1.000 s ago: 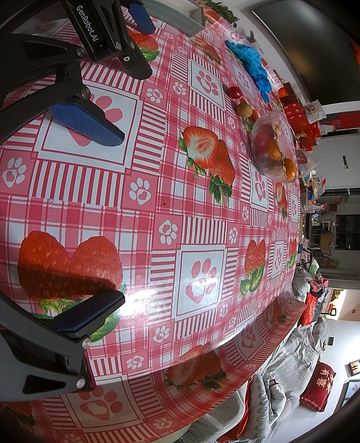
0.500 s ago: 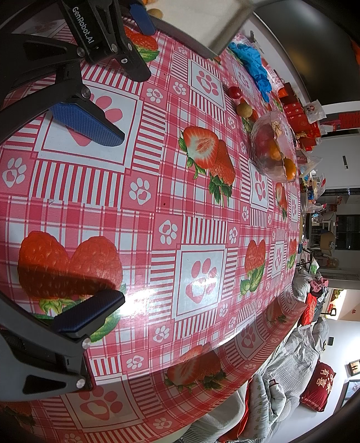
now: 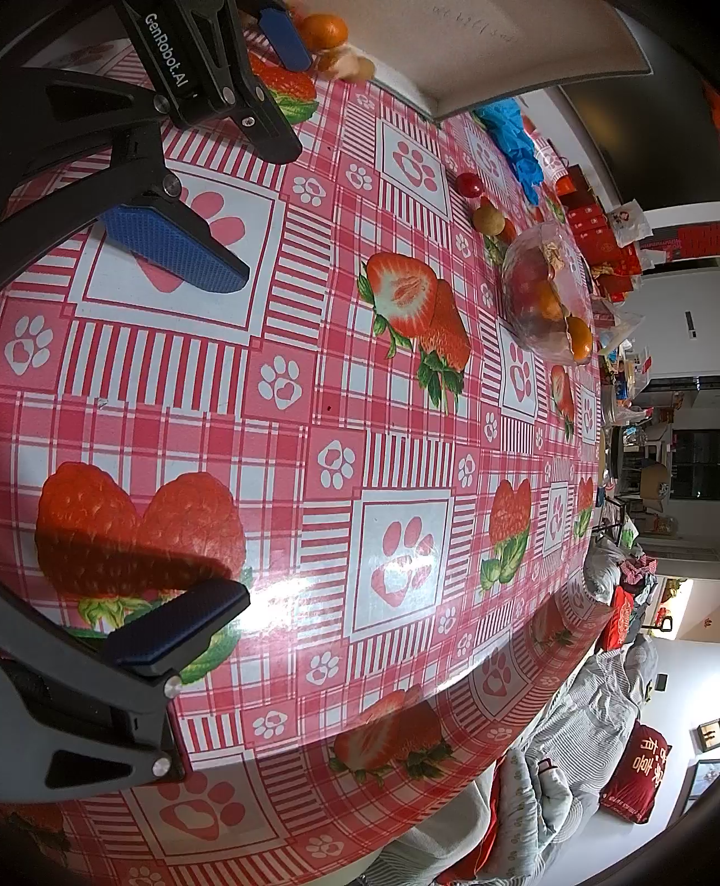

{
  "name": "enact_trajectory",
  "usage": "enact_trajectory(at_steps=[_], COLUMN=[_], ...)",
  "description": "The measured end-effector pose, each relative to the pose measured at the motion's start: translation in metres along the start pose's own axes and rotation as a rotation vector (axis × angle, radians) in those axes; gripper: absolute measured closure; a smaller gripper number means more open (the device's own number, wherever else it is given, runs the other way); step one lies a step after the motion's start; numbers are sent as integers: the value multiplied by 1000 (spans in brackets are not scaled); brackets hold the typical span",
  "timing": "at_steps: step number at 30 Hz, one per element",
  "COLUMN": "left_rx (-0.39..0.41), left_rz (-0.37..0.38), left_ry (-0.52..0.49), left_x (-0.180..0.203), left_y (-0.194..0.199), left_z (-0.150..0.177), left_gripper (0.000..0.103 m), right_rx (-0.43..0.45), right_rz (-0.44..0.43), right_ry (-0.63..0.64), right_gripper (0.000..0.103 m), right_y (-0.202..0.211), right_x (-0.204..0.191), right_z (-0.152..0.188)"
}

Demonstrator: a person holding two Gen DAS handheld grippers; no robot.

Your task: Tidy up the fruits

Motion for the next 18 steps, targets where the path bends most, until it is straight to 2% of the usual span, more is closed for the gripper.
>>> enact_trajectory(at_steps=[18], left_rx=[0], left_rz=[-1], left_ry=[-1], left_x=[1], left_y=[2], left_z=[0], left_gripper=[1], right_rx=[0], right_rz=[0], right_ry=[0], right_gripper=[0], right_y=[0], right_x=[0], right_z=[0])
Point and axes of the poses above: each gripper's, at about its wrist camera, not at the fingertips, and y roughly against the way its jaws point, x to its right, z to its underside, the point moved 4 cm from there along -y, roughly the way its jaws point, and after that the axes turned 14 degrees about -y, right-handed, at the moved point
